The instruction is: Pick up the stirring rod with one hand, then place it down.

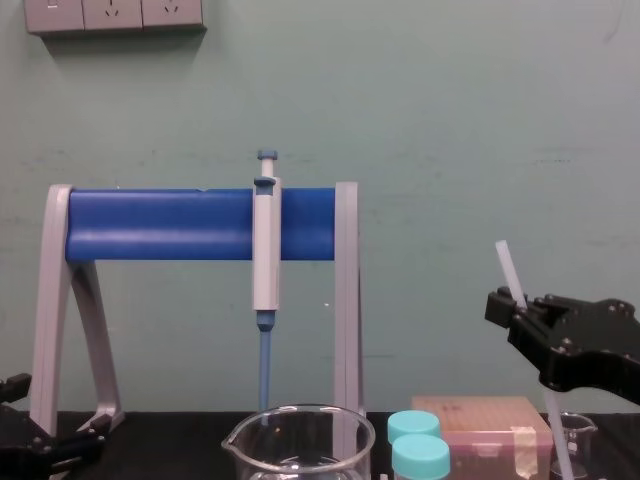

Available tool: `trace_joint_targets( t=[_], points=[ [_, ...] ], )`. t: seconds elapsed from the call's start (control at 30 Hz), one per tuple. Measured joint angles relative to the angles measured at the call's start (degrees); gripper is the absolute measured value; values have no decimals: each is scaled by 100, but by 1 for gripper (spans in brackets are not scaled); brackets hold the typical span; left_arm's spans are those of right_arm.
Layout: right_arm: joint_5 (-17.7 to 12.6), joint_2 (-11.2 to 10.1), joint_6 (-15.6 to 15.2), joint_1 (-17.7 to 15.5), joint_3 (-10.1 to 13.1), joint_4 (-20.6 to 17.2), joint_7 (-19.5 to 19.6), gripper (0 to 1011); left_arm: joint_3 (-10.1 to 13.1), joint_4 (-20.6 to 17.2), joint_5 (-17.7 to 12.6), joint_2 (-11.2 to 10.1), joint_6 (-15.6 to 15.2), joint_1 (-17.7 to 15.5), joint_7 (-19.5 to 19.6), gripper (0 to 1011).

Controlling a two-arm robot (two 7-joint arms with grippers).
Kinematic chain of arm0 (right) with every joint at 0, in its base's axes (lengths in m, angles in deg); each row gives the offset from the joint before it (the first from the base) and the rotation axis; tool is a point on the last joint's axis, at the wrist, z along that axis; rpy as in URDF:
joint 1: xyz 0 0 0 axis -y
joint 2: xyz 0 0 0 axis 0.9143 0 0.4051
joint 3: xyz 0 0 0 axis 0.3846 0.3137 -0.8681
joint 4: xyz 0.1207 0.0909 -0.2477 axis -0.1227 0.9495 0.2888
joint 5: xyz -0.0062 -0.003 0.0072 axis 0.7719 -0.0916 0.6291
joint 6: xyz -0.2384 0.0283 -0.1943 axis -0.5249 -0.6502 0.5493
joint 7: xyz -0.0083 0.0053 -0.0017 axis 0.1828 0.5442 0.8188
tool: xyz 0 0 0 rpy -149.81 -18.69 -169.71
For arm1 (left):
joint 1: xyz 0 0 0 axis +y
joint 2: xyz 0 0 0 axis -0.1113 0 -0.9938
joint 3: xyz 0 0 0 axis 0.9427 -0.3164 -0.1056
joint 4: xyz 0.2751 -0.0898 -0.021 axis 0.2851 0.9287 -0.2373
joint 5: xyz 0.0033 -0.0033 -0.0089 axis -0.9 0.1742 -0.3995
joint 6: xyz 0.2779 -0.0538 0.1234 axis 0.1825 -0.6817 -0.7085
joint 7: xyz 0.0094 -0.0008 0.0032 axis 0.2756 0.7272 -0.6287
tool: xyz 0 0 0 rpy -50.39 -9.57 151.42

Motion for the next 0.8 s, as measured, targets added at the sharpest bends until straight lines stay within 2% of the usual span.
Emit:
trace_joint_targets(
  t=[0.8],
  points=[
    [90, -60, -204, 86, -131, 247, 9, 67, 0, 0, 0, 0, 0, 0, 0, 1001]
  ],
)
